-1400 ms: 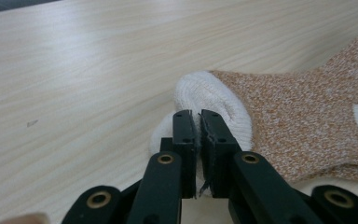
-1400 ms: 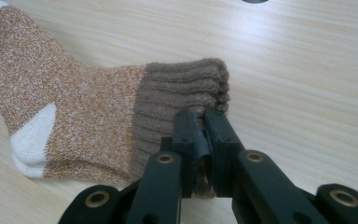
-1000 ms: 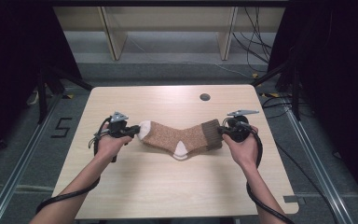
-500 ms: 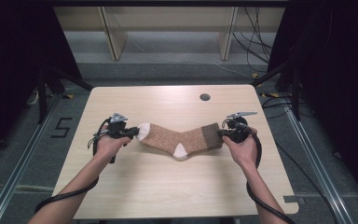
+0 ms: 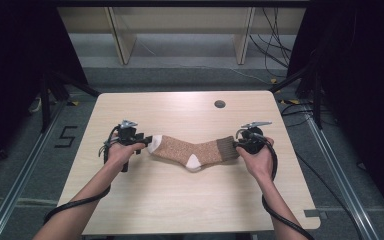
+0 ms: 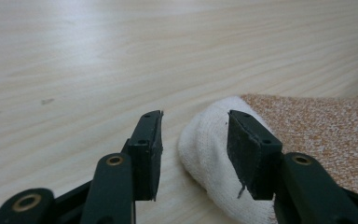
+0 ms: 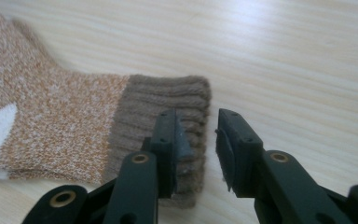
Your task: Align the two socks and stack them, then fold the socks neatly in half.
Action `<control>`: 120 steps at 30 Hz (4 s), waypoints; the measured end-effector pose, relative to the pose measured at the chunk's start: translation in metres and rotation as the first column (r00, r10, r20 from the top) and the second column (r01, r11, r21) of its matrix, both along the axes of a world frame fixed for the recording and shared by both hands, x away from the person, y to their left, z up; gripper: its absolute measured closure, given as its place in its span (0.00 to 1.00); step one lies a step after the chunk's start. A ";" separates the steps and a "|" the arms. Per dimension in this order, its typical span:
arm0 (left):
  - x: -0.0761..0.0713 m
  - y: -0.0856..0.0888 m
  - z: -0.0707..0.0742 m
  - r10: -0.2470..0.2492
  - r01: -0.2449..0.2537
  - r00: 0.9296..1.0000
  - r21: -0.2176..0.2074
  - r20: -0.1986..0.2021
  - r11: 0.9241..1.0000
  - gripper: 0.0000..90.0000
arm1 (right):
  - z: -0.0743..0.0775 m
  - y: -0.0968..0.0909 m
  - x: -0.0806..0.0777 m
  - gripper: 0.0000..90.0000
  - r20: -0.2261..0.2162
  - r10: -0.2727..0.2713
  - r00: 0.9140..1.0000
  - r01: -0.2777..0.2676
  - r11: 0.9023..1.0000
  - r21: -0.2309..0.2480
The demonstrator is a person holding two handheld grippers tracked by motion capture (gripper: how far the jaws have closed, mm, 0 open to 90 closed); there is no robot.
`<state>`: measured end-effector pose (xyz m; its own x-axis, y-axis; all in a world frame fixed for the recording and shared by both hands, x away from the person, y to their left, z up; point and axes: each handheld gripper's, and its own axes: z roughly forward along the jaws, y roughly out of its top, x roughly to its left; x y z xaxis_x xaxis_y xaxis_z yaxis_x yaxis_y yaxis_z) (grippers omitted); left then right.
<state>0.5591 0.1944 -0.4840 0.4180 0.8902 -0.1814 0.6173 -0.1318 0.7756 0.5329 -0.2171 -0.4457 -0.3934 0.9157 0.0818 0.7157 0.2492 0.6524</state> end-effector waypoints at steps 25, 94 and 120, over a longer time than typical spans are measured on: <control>-0.001 -0.007 -0.010 -0.063 0.070 0.994 0.085 -0.087 0.994 0.91 | -0.023 0.005 0.010 0.87 -0.030 0.039 0.999 -0.041 0.998 -0.056; -0.060 0.019 0.008 0.031 -0.026 0.996 -0.058 0.080 0.998 0.29 | 0.001 -0.005 -0.022 0.39 0.082 0.045 0.996 -0.046 0.999 0.010; -0.021 0.010 0.002 0.067 -0.069 0.998 -0.091 -0.017 0.993 0.41 | -0.011 0.001 -0.012 0.43 0.036 -0.007 0.999 0.005 0.998 0.055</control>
<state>0.5377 0.2046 -0.4821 0.3539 0.8957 -0.2691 0.6332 -0.0176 0.7738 0.5212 -0.2163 -0.4570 -0.3914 0.9127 0.1177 0.6927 0.2080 0.6906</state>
